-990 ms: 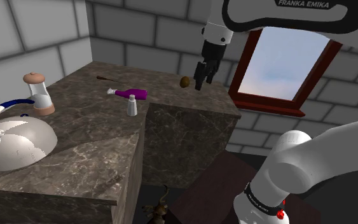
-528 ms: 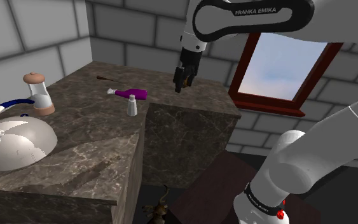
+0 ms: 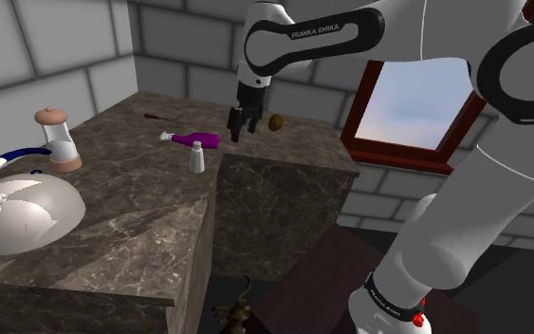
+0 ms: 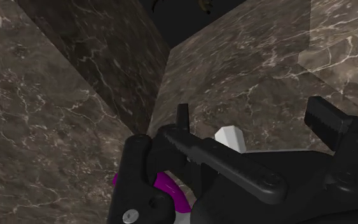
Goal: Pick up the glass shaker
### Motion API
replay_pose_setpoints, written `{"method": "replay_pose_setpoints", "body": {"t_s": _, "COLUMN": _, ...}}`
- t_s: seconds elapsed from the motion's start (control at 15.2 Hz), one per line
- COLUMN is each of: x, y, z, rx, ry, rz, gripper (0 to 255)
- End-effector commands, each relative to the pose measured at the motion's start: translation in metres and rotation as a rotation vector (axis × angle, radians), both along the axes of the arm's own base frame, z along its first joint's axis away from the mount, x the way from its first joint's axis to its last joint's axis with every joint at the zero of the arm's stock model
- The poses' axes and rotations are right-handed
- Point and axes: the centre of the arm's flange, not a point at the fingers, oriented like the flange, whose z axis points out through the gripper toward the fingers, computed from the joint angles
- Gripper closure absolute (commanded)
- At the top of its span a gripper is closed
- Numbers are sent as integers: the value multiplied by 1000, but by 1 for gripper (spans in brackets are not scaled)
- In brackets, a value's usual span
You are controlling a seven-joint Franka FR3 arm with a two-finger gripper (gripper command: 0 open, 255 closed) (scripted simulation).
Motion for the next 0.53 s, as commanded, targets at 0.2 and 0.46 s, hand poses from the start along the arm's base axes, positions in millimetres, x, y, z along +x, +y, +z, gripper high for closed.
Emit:
{"method": "replay_pose_setpoints", "body": {"t_s": 0.2, "x": 57, "y": 17, "z": -25, "rx": 18, "ry": -5, "rz": 40, "gripper": 0}}
{"method": "replay_pose_setpoints", "body": {"t_s": 0.46, "x": 101, "y": 32, "z": -47, "rx": 32, "ry": -8, "rz": 71, "gripper": 0}}
